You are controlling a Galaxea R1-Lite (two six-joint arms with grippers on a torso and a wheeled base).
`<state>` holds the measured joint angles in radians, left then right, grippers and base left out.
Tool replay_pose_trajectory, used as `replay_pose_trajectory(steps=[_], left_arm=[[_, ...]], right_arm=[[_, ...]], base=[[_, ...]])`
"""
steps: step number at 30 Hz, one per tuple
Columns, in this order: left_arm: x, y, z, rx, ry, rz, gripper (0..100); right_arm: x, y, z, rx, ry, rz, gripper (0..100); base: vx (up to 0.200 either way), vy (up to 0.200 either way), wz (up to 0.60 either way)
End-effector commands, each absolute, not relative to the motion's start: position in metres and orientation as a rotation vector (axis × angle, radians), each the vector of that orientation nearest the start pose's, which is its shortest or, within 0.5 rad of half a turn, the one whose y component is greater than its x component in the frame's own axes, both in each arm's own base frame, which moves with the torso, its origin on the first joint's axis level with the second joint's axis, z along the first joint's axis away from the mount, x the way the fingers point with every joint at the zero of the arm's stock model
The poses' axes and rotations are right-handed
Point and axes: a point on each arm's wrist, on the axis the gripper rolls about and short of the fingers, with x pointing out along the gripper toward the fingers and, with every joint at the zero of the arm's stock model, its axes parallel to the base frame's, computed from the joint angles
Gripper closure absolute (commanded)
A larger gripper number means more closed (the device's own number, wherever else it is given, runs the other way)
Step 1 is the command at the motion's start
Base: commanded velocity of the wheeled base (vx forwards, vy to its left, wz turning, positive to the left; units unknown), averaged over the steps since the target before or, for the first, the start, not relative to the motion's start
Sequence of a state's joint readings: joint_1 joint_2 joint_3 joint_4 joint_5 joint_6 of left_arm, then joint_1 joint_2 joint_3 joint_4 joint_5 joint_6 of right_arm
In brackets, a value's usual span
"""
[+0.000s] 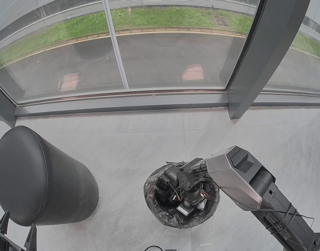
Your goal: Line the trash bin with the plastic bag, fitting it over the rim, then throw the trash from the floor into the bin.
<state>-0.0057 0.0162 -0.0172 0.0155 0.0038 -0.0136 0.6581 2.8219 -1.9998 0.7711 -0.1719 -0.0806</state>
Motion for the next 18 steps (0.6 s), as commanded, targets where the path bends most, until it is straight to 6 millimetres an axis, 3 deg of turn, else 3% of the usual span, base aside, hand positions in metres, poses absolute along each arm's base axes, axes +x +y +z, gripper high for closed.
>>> replay_pose_trajectory(steps=[1, 4, 12, 17, 18], left_arm=[[-0.023, 0.000, 0.075, -0.014, 0.012, -0.001, 0], [-0.023, 0.000, 0.075, -0.014, 0.014, -0.001, 0], [-0.023, 0.000, 0.075, -0.012, 0.014, -0.001, 0], [-0.023, 0.000, 0.075, -0.014, 0.014, -0.001, 0], [-0.023, 0.000, 0.075, -0.014, 0.014, -0.001, 0]], right_arm=[[0.363, 0.278, -0.083, -0.713, 1.457, 0.441, 100], [0.363, 0.281, -0.073, -0.703, 1.436, 0.430, 100], [0.358, 0.279, 0.003, -0.623, 1.380, 0.384, 100], [0.356, 0.277, 0.032, -0.569, 1.341, 0.360, 100], [0.354, 0.275, 0.047, -0.560, 1.328, 0.356, 100]], base=[[0.000, 0.000, 0.00], [0.000, 0.000, 0.00], [0.000, 0.000, 0.00], [0.000, 0.000, 0.00], [0.000, 0.000, 0.00]])
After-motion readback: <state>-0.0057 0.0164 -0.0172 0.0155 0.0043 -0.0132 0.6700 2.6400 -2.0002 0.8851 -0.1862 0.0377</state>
